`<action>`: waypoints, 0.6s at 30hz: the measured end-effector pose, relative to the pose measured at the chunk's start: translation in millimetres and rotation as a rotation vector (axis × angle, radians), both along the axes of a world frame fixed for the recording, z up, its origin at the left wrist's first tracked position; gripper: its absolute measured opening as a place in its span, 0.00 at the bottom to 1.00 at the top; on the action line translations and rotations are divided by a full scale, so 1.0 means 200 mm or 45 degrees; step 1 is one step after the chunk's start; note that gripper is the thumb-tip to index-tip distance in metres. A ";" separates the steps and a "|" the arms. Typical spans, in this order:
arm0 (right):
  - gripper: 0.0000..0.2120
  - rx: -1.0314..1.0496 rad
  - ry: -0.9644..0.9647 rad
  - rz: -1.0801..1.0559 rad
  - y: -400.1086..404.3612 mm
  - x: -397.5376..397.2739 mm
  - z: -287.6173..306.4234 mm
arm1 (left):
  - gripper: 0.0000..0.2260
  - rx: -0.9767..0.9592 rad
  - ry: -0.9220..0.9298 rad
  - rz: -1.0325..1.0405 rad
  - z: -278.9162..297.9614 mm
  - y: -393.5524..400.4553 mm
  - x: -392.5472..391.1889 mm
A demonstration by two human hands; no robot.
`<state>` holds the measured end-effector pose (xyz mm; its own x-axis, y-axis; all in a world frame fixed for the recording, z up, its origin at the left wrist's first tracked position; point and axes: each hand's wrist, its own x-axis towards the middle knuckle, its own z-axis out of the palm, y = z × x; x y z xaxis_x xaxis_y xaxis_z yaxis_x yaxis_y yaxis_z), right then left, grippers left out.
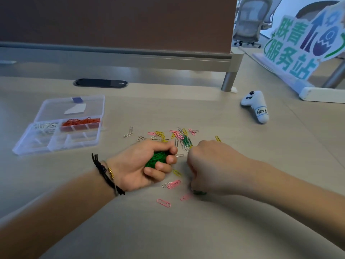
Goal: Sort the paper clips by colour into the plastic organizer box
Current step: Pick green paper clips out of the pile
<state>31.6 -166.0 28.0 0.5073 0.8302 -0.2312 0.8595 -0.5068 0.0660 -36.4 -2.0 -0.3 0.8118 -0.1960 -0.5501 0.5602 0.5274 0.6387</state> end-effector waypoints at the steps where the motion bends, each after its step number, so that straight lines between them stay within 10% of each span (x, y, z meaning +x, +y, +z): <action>1: 0.18 -0.019 -0.057 0.029 0.00 -0.01 0.00 | 0.07 0.034 -0.021 0.002 0.00 -0.01 0.00; 10: 0.06 0.175 -0.055 -0.018 -0.18 0.13 -0.08 | 0.13 1.076 -0.541 -0.206 0.00 -0.17 -0.10; 15: 0.08 0.495 0.554 -0.358 -0.29 0.25 -0.11 | 0.04 2.293 -1.079 -0.604 -0.07 -0.23 -0.13; 18: 0.08 0.645 0.895 -0.418 -0.33 0.27 -0.09 | 0.05 2.584 -1.290 -0.739 -0.11 -0.25 -0.14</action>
<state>86.1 -232.8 10.2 0.6154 0.7559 -0.2236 0.4263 -0.5578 -0.7121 -64.0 -52.2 -22.5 0.9304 -0.3447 0.1243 -0.3492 -0.9369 0.0157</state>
